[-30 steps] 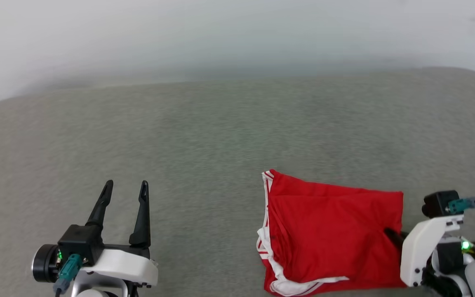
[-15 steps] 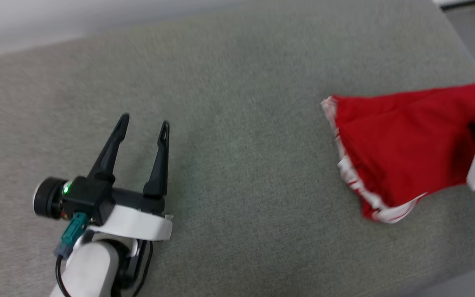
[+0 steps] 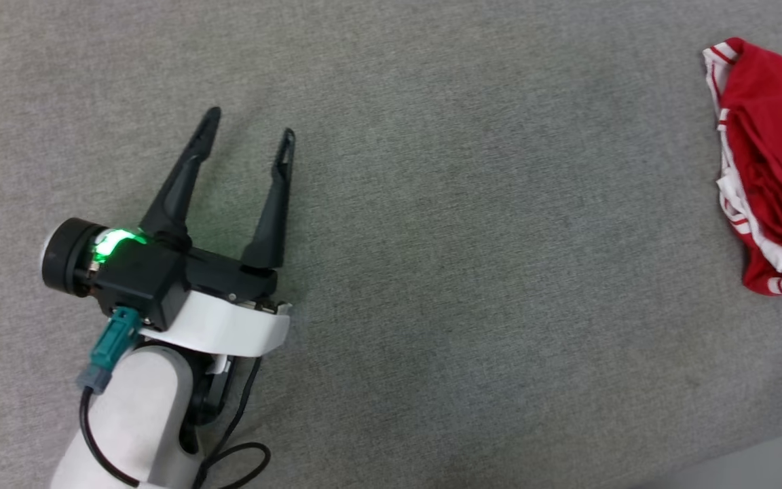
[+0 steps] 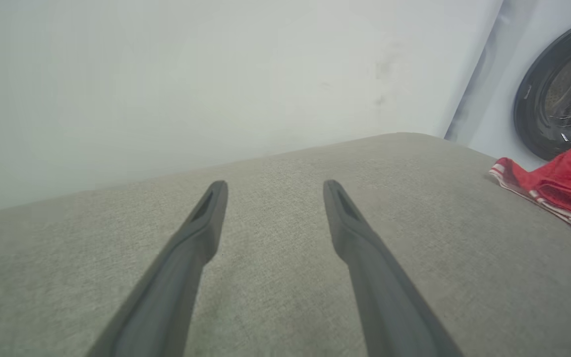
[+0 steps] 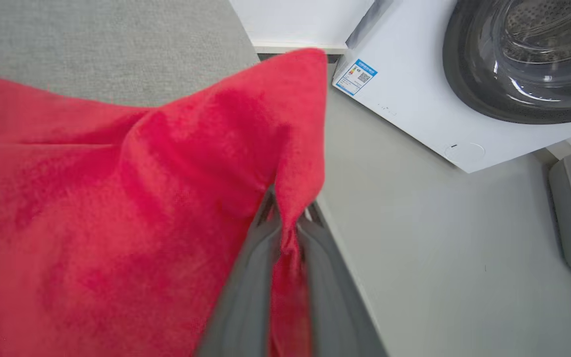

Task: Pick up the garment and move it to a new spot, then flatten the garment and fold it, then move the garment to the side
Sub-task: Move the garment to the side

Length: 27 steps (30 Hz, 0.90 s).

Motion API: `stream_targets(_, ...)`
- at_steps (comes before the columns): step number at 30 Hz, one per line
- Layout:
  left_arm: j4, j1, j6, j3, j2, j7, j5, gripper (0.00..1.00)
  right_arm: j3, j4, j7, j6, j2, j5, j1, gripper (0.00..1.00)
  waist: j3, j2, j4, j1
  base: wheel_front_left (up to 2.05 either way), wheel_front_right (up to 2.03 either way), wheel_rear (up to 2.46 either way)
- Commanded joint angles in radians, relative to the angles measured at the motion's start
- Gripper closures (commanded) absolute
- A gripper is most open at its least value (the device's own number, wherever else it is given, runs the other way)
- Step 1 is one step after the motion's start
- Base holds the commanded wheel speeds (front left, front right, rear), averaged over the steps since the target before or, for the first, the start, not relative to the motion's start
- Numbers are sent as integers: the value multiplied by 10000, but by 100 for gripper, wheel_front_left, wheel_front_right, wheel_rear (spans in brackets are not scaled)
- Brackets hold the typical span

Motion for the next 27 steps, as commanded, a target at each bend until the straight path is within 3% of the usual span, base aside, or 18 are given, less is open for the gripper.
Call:
stream_targets(1,-11,-36,78,96,54,-35,-41,0,-280,116,-314,-11,229,-266,-136,58,24,0,86,-2,0,0,0)
stream_targets(2,-6,9,120,140,81,-48,-53,0,-498,235,-427,-11,368,-319,-180,9,8,0,108,-2,0,0,0)
stream_targets(3,5,54,138,173,108,-56,-63,0,-635,294,-583,-11,394,-557,-160,0,-22,0,137,-2,0,0,0)
stream_targets(8,123,270,284,253,138,-12,-120,0,-1397,773,-1324,-13,414,-1037,-246,0,-386,0,290,-2,0,0,0)
stream_targets(14,457,646,415,222,-56,-128,-323,0,-1506,929,-2345,-11,560,-1098,41,0,-1335,0,552,-2,0,0,0)
stream_targets(19,749,1204,670,396,-254,-276,-563,0,-1504,-217,-2583,-11,1115,-877,1072,0,-2403,0,947,-2,0,0,0)
stream_targets(26,1032,2181,974,636,-346,-361,-839,0,-1133,-3194,-2019,-11,2101,-372,3512,0,-3617,0,1600,-2,0,0,0)
stream_targets(27,1032,2181,974,636,-346,-361,-839,0,-1133,-3194,-2019,-11,2101,-372,3512,0,-3617,0,1600,-2,0,0,0)
